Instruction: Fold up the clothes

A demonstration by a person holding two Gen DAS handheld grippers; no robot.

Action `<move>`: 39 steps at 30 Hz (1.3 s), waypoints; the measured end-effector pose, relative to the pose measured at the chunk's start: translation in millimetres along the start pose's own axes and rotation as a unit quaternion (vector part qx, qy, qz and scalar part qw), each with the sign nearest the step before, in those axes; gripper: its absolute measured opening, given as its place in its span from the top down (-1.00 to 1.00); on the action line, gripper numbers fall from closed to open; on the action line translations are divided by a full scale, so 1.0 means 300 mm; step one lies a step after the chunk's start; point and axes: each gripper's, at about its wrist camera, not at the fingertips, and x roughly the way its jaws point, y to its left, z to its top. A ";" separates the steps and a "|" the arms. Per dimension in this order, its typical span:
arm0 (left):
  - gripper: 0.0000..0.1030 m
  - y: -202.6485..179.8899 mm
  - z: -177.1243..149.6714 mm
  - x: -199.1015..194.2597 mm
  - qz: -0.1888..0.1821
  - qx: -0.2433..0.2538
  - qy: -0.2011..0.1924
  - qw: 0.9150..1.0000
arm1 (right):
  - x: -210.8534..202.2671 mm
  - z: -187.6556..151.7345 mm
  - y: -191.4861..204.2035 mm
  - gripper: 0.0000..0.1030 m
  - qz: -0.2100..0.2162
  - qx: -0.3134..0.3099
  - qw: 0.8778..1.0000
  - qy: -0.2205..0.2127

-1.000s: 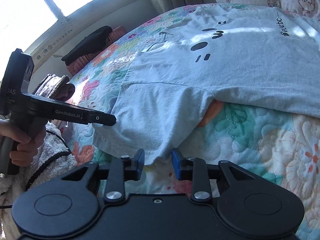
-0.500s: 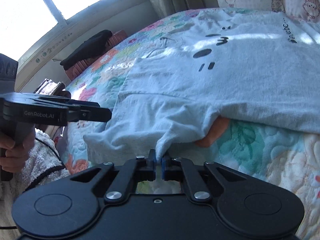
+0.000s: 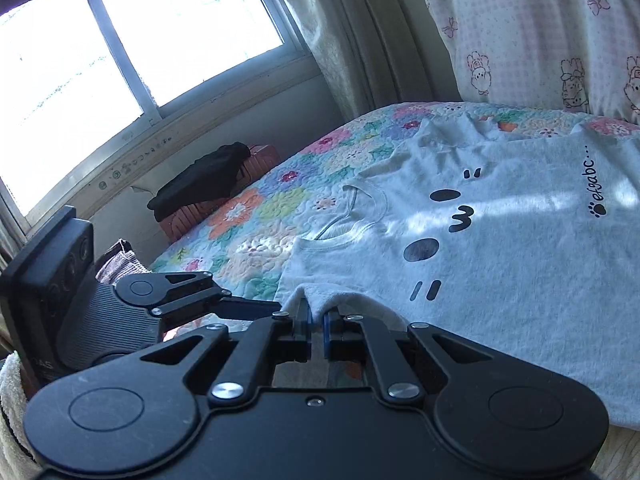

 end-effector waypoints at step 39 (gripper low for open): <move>0.91 0.178 -0.018 0.093 0.051 -0.133 -0.063 0.988 | -0.407 -0.334 -0.867 0.33 -0.381 0.334 0.854 -0.114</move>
